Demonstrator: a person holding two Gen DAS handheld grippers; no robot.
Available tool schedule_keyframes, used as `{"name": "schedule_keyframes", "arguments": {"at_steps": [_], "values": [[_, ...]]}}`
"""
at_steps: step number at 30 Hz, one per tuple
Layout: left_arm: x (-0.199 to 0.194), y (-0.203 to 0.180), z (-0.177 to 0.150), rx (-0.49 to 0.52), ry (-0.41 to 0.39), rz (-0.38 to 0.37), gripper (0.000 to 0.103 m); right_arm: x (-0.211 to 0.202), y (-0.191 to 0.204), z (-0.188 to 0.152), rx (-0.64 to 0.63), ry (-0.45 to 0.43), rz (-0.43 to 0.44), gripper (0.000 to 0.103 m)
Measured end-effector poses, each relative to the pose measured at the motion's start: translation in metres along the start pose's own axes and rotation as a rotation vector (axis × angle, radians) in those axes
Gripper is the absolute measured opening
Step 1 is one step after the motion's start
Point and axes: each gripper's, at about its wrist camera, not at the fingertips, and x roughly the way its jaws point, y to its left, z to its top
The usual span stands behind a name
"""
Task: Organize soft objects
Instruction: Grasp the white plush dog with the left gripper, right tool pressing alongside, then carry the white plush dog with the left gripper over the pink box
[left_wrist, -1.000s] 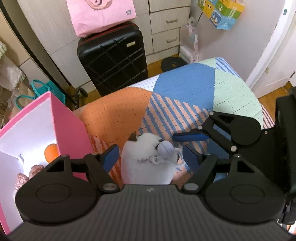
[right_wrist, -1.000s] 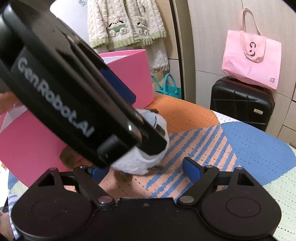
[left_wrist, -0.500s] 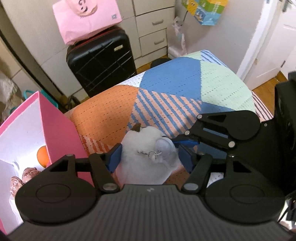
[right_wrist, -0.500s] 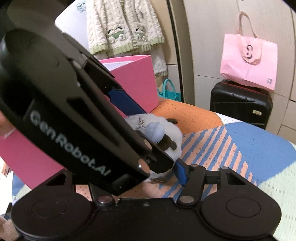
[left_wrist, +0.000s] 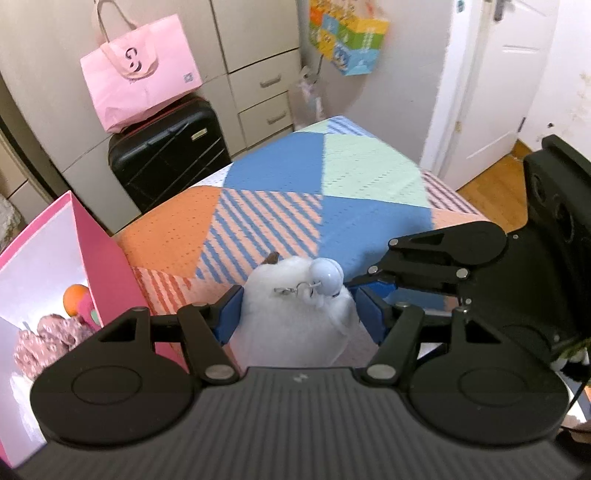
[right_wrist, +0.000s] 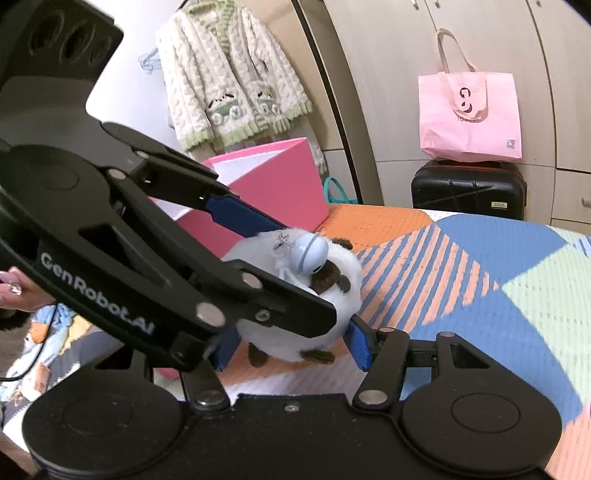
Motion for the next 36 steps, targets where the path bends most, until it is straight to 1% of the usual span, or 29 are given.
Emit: {"name": "schedule_keyframes", "arguments": {"at_steps": [7, 14, 19, 26, 31, 36], "values": [[-0.027, -0.022, -0.026, 0.028, -0.054, -0.022, 0.065, -0.027, 0.018, -0.020, 0.018, -0.053, 0.018, 0.065], [-0.055, -0.042, -0.051, 0.054, -0.108, -0.014, 0.065, -0.046, 0.043, -0.034, 0.013, -0.087, 0.013, 0.065], [-0.076, -0.050, -0.063, 0.067, -0.136, 0.000, 0.065, -0.059, 0.060, -0.037, -0.002, -0.087, 0.008, 0.065], [-0.112, -0.050, -0.072, 0.071, -0.202, 0.032, 0.065, -0.066, 0.082, -0.021, -0.027, -0.094, 0.016, 0.065], [-0.139, -0.036, -0.073, 0.056, -0.266, 0.068, 0.065, -0.067, 0.099, -0.001, -0.063, -0.127, 0.025, 0.065], [-0.159, -0.013, -0.066, 0.020, -0.318, 0.117, 0.065, -0.056, 0.115, 0.025, -0.087, -0.159, 0.040, 0.065]]}}
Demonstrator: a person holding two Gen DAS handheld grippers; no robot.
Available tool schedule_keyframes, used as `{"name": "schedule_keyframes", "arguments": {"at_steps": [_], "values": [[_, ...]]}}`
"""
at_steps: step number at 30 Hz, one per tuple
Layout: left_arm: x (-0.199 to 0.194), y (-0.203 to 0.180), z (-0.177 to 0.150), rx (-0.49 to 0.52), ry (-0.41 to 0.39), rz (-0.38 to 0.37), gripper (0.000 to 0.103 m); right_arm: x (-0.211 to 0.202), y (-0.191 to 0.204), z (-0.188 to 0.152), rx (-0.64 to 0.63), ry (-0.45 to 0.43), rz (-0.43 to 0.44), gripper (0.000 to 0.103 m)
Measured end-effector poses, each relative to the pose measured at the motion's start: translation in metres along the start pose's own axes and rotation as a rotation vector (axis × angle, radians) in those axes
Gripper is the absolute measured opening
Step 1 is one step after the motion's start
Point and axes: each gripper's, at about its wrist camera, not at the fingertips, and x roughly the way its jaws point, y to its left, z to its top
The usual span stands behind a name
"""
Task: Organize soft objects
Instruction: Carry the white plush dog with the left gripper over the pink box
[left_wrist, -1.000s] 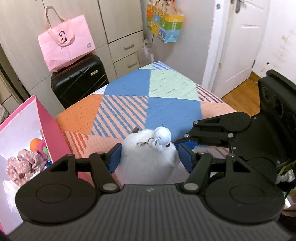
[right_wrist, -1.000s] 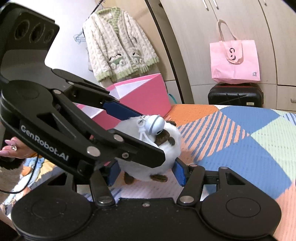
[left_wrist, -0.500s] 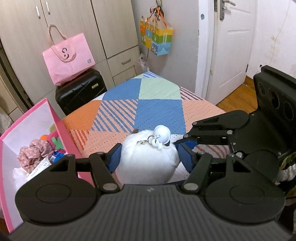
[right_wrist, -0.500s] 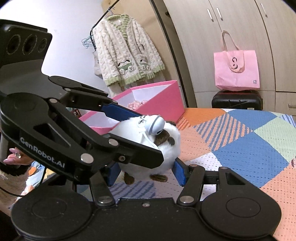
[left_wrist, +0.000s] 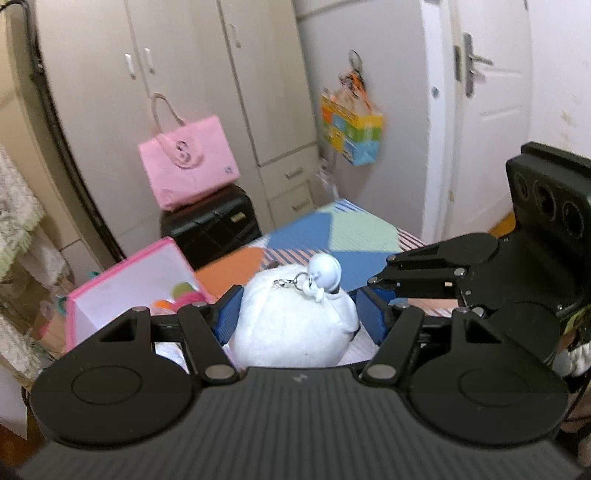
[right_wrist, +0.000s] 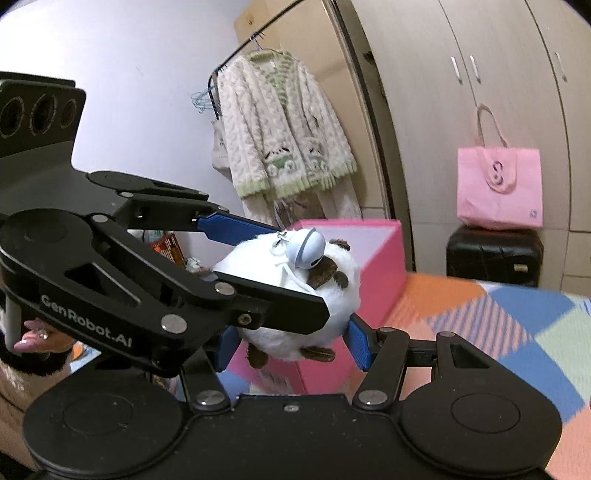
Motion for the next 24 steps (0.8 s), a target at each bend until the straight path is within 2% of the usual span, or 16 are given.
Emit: {"name": "schedule_keyframes", "arguments": {"at_steps": [5, 10, 24], "values": [[-0.009, 0.035, 0.011, -0.061, -0.051, 0.018, 0.065, 0.018, 0.009, 0.028, 0.005, -0.030, 0.039, 0.065], [-0.007, 0.071, 0.002, -0.157, -0.068, 0.016, 0.066, 0.040, 0.017, 0.043, -0.014, -0.016, 0.061, 0.065], [0.037, 0.145, -0.059, -0.368, 0.071, 0.012, 0.066, 0.140, 0.020, 0.033, 0.026, 0.225, 0.129, 0.065]]}}
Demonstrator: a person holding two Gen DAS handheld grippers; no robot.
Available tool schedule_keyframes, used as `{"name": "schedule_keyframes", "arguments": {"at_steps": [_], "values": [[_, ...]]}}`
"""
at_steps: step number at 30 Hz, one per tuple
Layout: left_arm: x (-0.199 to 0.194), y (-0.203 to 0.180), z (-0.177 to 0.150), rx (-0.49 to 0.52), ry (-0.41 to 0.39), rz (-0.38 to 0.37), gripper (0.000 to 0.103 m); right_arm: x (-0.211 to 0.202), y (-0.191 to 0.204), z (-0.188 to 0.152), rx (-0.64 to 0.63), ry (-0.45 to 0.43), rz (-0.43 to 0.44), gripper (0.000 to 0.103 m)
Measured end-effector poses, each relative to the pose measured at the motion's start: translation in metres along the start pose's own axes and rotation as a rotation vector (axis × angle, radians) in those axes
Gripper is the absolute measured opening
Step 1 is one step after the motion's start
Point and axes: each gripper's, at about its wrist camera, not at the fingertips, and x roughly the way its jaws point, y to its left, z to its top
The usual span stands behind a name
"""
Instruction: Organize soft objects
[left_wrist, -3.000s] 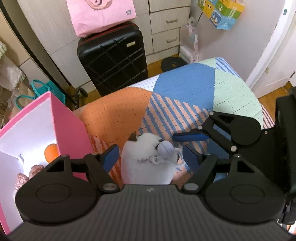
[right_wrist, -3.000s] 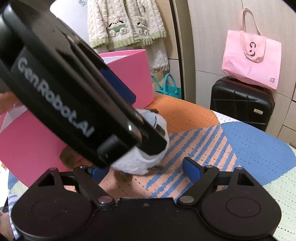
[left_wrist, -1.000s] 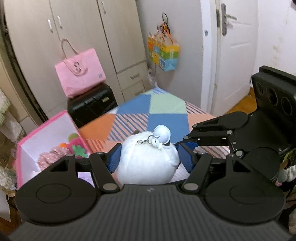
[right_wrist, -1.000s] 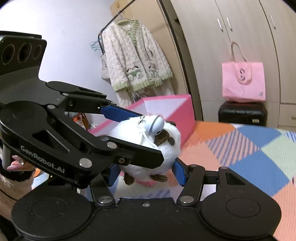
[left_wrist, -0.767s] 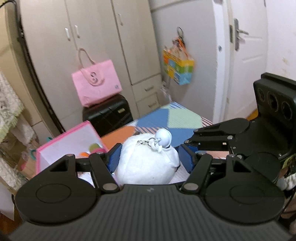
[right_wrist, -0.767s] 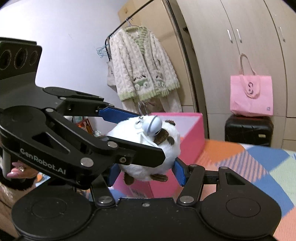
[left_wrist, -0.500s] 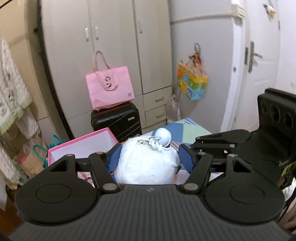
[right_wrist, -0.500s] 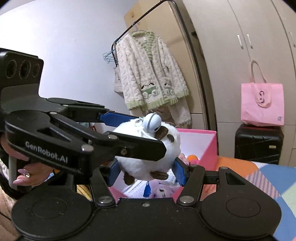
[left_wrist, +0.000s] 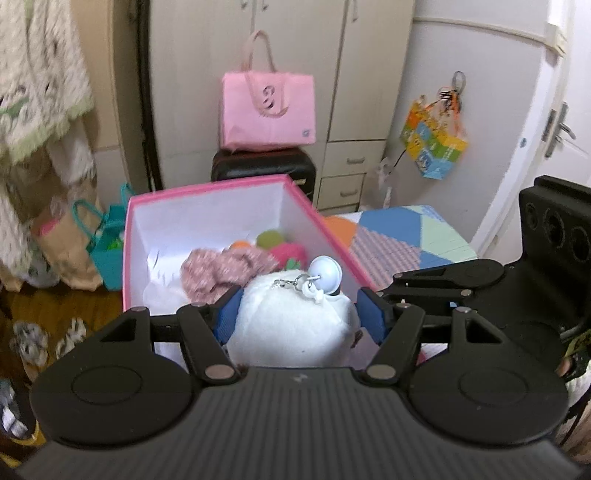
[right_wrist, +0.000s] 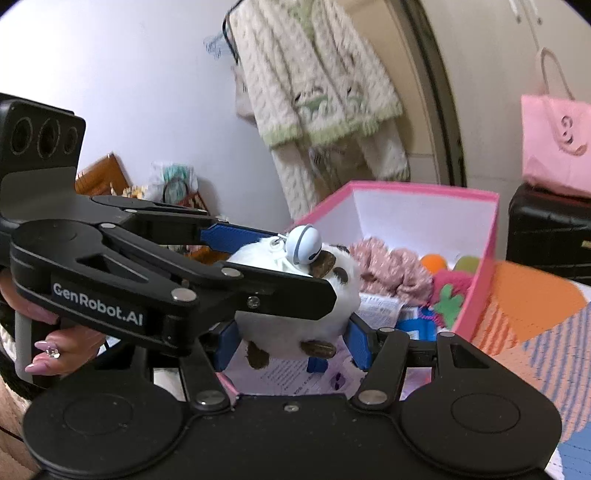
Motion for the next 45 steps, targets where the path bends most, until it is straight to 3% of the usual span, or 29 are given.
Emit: {"name": "schedule_keyframes", "arguments": {"at_steps": [6, 15, 19, 29, 41, 45], "values": [[0.012, 0.025, -0.014, -0.063, 0.021, -0.011, 0.066, 0.026, 0.004, 0.003, 0.006, 0.089, -0.021, 0.065], [0.025, 0.040, -0.021, -0.079, 0.030, 0.028, 0.066, 0.048, 0.006, 0.007, -0.037, 0.139, -0.052, 0.067], [0.019, 0.040, -0.021, -0.075, 0.001, 0.044, 0.065, 0.034, 0.011, 0.001, -0.087, 0.097, -0.111, 0.068], [-0.018, 0.033, -0.029, -0.132, -0.091, 0.041, 0.066, -0.022, 0.012, -0.011, -0.088, -0.028, -0.149, 0.069], [-0.064, -0.011, -0.039, -0.103, -0.140, -0.006, 0.068, -0.080, 0.024, -0.033, -0.091, -0.117, -0.287, 0.069], [-0.075, -0.027, -0.043, -0.079, -0.146, -0.015, 0.068, -0.099, 0.029, -0.039, -0.090, -0.146, -0.336, 0.078]]}}
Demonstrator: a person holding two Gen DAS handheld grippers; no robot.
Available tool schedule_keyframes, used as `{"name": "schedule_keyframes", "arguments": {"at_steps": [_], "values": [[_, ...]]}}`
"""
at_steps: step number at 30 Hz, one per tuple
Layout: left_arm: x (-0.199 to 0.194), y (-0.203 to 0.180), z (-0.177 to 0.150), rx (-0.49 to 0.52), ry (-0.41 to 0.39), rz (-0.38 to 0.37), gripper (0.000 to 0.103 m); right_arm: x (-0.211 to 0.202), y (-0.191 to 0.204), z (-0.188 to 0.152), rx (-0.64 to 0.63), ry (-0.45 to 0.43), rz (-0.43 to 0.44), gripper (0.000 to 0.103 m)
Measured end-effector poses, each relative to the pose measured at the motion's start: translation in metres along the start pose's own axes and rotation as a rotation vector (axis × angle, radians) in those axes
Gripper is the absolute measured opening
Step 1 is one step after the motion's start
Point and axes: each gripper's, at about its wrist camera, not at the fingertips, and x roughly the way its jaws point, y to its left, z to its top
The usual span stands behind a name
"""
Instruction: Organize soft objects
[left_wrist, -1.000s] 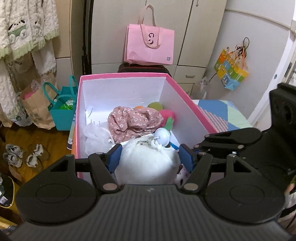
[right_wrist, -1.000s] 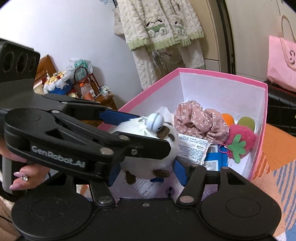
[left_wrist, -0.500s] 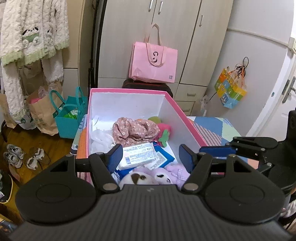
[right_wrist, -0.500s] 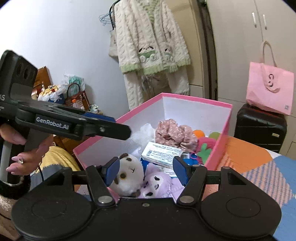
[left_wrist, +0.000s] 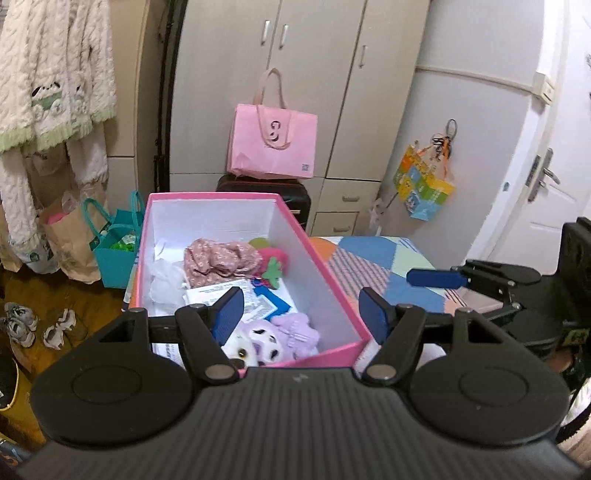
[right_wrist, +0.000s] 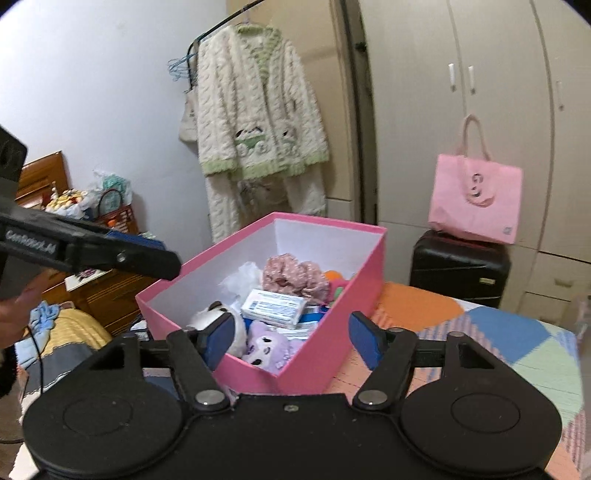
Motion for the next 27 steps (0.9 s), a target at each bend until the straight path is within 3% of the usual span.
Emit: {"name": "schedule_keyframes", "arguments": {"at_steps": [6, 12, 16, 19, 21, 24, 27], "values": [[-0.009, -0.020, -0.009, 0.017, 0.031, -0.039, 0.070, -0.023, 0.000, -0.004, -0.026, -0.013, -0.078, 0.080], [-0.016, -0.033, -0.016, 0.037, 0.040, -0.024, 0.077, -0.039, -0.006, -0.007, -0.006, -0.025, -0.131, 0.096], [-0.017, -0.039, -0.017, 0.050, 0.040, -0.006, 0.091, -0.040, -0.009, -0.008, 0.021, -0.002, -0.210, 0.102], [-0.015, -0.041, -0.015, 0.050, 0.043, 0.029, 0.098, -0.043, -0.011, -0.007, 0.045, 0.027, -0.284, 0.102], [-0.013, -0.042, -0.014, 0.023, 0.035, 0.094, 0.098, -0.049, -0.011, -0.007, 0.043, 0.029, -0.313, 0.102], [-0.011, -0.047, -0.016, 0.002, 0.005, 0.200, 0.098, -0.062, -0.015, -0.010, 0.079, -0.006, -0.330, 0.102], [-0.010, -0.055, -0.021, 0.007, -0.011, 0.230, 0.099, -0.070, -0.016, -0.015, 0.114, -0.031, -0.361, 0.102]]}}
